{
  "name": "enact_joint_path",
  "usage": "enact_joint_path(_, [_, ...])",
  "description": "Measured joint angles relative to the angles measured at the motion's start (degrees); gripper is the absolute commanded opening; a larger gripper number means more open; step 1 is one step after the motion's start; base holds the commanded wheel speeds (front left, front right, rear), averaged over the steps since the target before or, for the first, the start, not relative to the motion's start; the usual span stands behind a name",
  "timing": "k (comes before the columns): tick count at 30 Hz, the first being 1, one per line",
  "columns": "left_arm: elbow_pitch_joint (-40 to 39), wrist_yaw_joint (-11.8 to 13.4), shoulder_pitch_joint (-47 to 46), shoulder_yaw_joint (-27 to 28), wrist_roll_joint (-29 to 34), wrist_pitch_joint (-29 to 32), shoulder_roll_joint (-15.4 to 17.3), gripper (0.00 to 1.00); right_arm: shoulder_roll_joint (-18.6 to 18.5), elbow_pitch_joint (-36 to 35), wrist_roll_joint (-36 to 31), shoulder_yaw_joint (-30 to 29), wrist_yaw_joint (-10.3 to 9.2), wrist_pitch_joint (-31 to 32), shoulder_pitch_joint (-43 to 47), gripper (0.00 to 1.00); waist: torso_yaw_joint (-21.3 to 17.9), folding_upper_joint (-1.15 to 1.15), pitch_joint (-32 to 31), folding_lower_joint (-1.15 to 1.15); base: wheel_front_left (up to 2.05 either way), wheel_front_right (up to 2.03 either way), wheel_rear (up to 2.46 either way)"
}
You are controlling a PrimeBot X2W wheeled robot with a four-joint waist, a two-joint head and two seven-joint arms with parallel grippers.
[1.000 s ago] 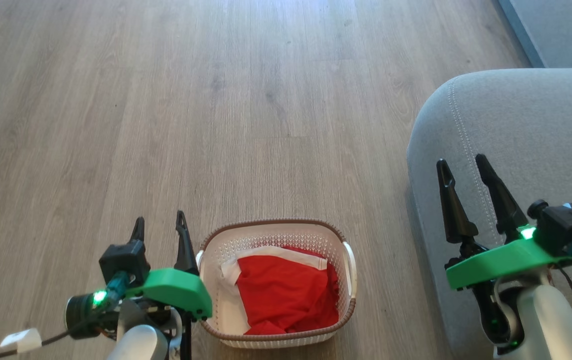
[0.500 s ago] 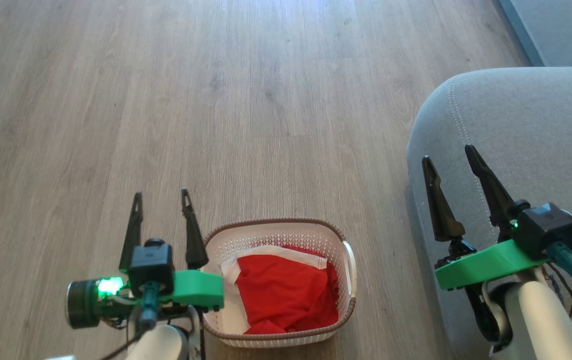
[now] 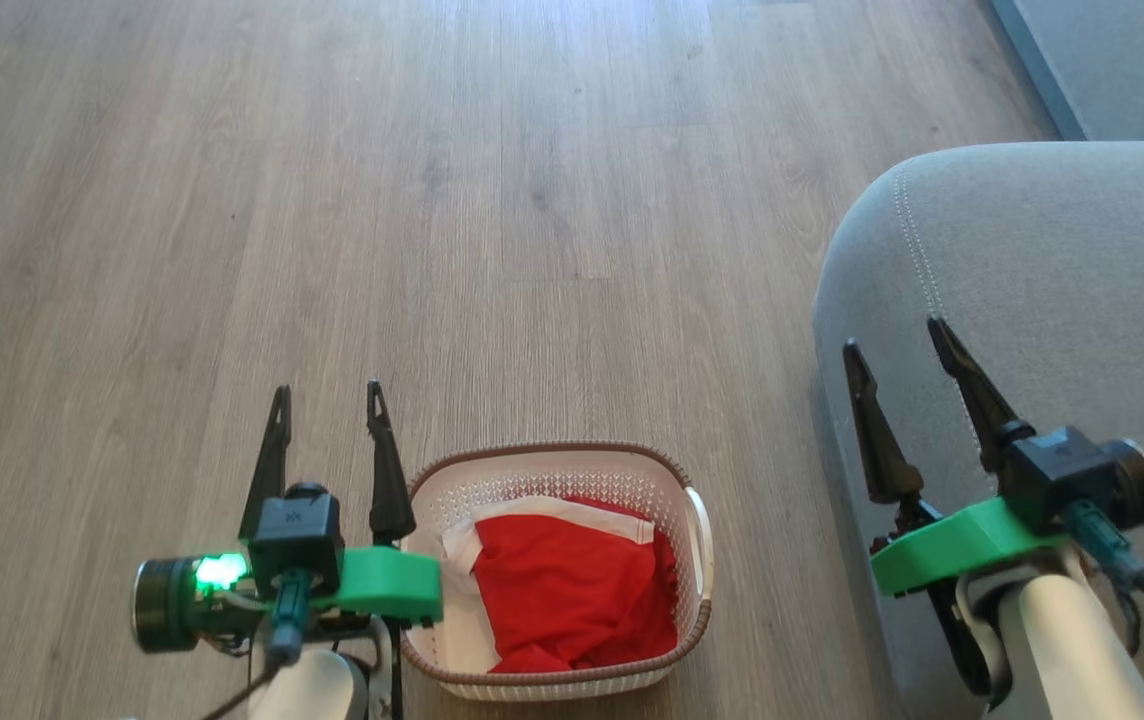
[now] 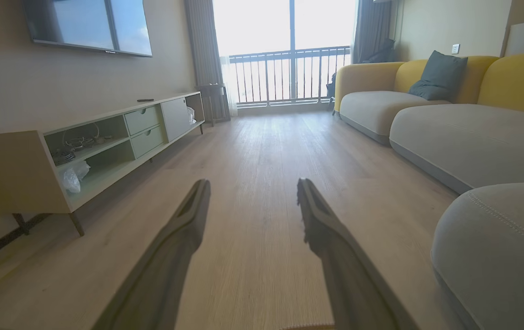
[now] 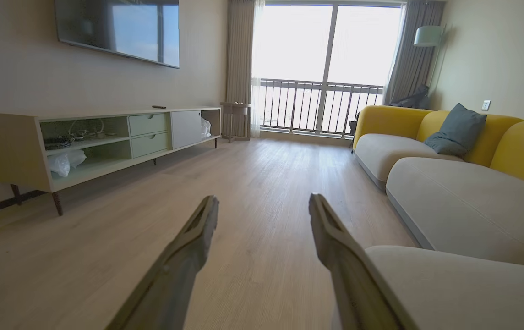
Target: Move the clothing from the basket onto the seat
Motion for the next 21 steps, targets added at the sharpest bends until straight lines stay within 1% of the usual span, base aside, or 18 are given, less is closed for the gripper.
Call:
enact_joint_path(2, [0.2, -1.4, 0.6, 0.7, 2.1, -0.1, -0.6, 1.00, 0.4, 1.5, -0.3, -0.7, 0.00, -0.1, 0.1, 1.00, -0.1, 0.00, -0.1, 0.00, 0.00, 0.00, 0.00])
enact_joint_path(4, [0.4, -3.6, 0.9, 1.3, 2.7, -0.3, -1.3, 1.00, 0.4, 2.2, -0.7, -1.1, 0.00, -0.2, 0.1, 1.00, -0.3, 0.00, 0.0, 0.00, 0.00, 0.00, 0.00])
enact_joint_path(8, [-0.1, -9.0, 1.2, 4.6, 0.1, -0.3, -2.9, 1.00, 0.6, 3.3, -1.2, -2.0, 0.00, -0.2, 0.1, 1.00, -0.5, 0.00, 0.2, 0.00, 0.00, 0.00, 0.00])
enact_joint_path(9, [-0.1, -9.0, 1.2, 4.6, 0.1, -0.3, -2.9, 1.00, 0.6, 3.3, -1.2, -2.0, 0.00, -0.2, 0.1, 1.00, -0.5, 0.00, 0.2, 0.00, 0.00, 0.00, 0.00])
enact_joint_path(11, [3.4, -12.3, 2.1, 5.6, -0.9, -0.4, -3.0, 1.00, 0.8, 4.0, -1.2, -2.4, 0.00, -0.2, 0.1, 1.00, -0.6, 0.00, 0.1, 0.00, 0.00, 0.00, 0.00])
enact_joint_path(12, [5.7, -14.7, 3.6, 6.3, -1.5, -0.4, -3.0, 1.00, 1.1, 5.2, -1.2, -2.7, 0.00, -0.2, 0.1, 1.00, -0.7, 0.00, 0.0, 0.00, 0.00, 0.00, 0.00])
enact_joint_path(15, [7.1, -16.1, 4.3, 7.3, -1.4, -0.4, -3.0, 1.00, 1.2, 6.9, -1.2, -2.5, 0.00, -0.2, 0.1, 1.00, -0.8, 0.00, -0.1, 0.00, 0.00, 0.00, 0.00])
enact_joint_path(21, [7.3, -16.1, 4.0, 7.3, -0.9, -0.4, -3.1, 1.00, 1.2, 8.6, -0.6, -1.9, 0.00, -0.2, 0.1, 1.00, -0.8, 0.00, -0.2, 0.00, 0.00, 0.00, 0.00])
